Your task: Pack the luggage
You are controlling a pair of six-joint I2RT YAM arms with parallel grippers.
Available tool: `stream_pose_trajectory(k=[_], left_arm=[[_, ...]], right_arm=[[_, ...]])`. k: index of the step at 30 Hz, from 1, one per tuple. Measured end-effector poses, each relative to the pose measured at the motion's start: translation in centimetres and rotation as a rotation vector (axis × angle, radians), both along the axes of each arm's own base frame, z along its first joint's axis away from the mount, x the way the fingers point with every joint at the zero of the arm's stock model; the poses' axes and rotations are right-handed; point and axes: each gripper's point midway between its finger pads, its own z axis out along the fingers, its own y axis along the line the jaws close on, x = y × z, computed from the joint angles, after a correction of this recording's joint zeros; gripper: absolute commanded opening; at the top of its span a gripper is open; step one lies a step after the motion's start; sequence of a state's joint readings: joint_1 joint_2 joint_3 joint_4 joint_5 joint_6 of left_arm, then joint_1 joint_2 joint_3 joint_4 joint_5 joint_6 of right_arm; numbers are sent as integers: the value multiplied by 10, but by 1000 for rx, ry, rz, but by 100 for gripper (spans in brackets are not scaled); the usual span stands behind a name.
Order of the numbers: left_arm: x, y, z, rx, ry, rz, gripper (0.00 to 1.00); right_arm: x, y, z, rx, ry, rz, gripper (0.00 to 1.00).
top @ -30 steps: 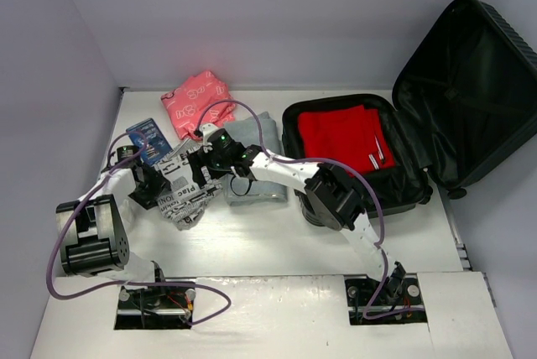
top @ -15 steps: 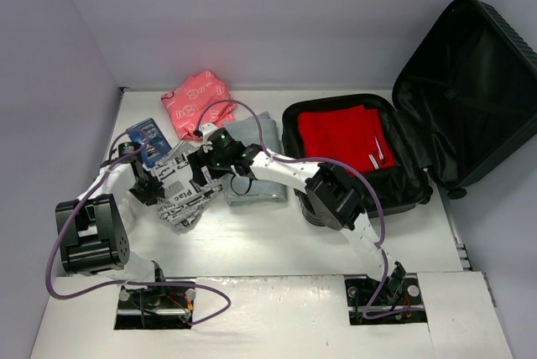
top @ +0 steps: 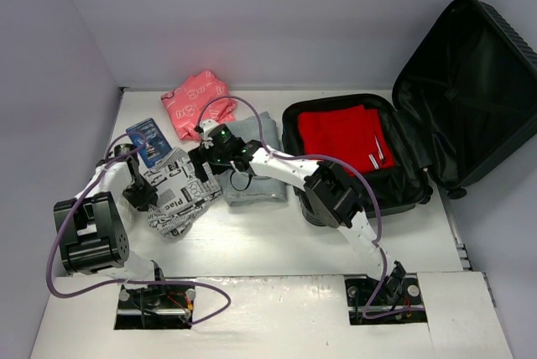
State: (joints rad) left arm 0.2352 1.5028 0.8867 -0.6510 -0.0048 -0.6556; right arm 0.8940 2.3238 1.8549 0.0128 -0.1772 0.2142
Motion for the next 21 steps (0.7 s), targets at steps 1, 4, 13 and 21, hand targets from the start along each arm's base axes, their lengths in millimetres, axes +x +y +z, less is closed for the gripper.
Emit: stream_pose_trajectory(k=[1, 4, 13, 21], left_arm=[[0, 0, 0, -2, 2, -1, 2], [0, 0, -1, -6, 6, -1, 2], [1, 0, -1, -8, 8, -1, 2], [1, 0, -1, -9, 9, -1, 2]], right_arm=[[0, 1, -2, -2, 0, 8, 89], [-1, 2, -11, -10, 8, 37, 89], [-4, 9, -19, -16, -5, 110, 85], [-6, 14, -18, -17, -18, 163, 84]])
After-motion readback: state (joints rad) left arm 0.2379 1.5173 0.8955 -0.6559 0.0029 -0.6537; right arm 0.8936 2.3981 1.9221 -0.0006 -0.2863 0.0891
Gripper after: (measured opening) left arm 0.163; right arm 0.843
